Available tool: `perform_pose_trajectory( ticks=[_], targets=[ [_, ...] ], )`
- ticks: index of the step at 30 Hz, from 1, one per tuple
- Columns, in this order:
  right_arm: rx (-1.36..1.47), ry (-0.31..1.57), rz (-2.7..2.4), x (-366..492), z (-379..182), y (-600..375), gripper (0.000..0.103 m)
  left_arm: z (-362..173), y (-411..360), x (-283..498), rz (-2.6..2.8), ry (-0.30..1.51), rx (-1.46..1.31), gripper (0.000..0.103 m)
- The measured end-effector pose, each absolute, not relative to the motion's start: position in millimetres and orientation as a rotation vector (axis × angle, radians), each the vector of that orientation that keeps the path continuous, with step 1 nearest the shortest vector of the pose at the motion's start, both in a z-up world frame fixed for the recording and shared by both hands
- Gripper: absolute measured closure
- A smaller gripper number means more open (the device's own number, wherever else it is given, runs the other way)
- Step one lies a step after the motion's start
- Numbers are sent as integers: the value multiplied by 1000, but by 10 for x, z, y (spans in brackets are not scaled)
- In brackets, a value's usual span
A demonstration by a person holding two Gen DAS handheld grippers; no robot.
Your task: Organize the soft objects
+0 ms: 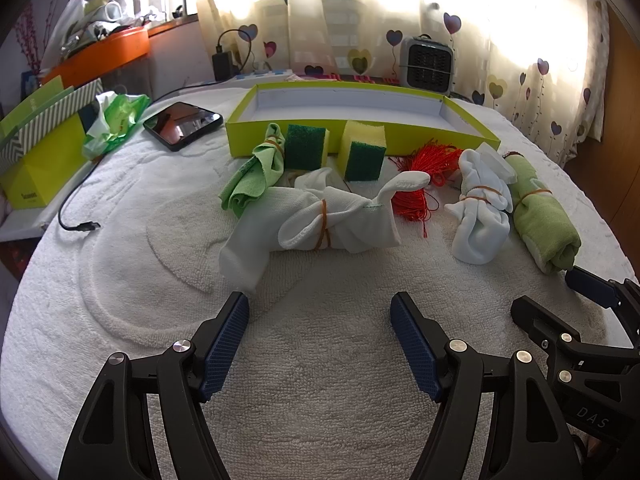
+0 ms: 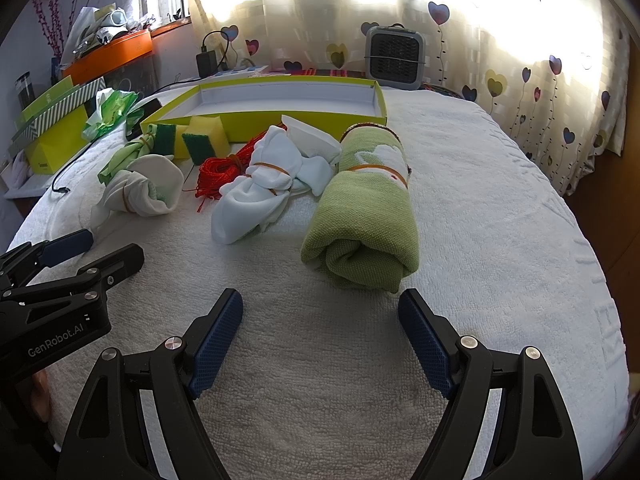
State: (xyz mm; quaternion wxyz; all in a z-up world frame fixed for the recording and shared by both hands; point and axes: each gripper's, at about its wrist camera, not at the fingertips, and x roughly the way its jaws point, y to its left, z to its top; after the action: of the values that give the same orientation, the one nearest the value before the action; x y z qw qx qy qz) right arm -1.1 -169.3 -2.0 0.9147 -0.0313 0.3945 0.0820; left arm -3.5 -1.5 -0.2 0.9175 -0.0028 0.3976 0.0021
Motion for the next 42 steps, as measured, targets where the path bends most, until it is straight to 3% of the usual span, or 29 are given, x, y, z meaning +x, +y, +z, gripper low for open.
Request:
perform_pose_trajectory(
  ticks=[42],
  targets=[
    [-5, 820, 220, -32, 28, -1791, 23, 39, 103, -48, -83, 834, -63, 31]
  ],
)
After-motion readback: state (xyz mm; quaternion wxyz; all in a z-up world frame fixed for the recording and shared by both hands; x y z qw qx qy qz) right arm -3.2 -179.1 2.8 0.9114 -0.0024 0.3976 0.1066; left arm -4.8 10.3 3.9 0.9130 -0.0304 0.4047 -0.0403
